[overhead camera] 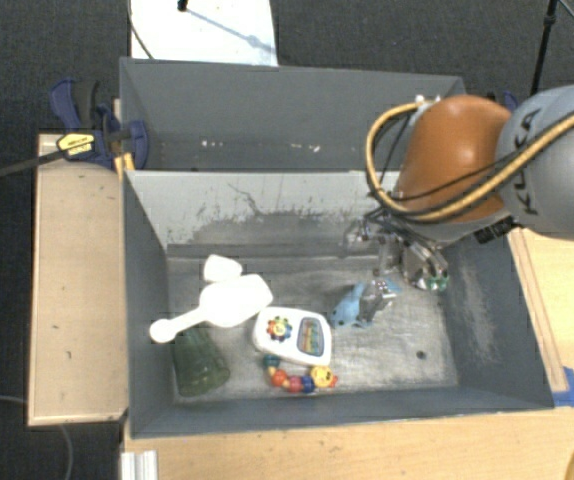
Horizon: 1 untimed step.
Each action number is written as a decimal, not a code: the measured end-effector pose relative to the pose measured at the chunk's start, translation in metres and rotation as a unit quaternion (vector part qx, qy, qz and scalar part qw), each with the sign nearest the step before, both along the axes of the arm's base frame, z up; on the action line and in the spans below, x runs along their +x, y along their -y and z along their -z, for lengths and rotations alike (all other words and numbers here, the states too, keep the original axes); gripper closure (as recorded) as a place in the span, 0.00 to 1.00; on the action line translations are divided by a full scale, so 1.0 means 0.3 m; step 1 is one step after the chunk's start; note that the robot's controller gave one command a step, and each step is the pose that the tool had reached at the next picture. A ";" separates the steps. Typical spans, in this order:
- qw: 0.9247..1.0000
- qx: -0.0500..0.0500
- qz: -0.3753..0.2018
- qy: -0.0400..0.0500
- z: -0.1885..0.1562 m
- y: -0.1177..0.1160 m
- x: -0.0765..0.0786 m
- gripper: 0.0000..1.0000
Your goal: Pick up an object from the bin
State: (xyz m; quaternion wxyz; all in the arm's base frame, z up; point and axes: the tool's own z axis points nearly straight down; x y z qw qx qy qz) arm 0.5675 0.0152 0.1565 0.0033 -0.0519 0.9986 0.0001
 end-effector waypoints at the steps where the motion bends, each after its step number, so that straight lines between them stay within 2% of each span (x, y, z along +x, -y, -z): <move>1: 0.998 0.000 -0.062 -0.004 0.178 0.035 -0.015 0.00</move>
Offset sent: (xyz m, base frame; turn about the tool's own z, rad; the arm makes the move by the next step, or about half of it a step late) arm 0.0062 -0.0284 -0.0410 -0.3374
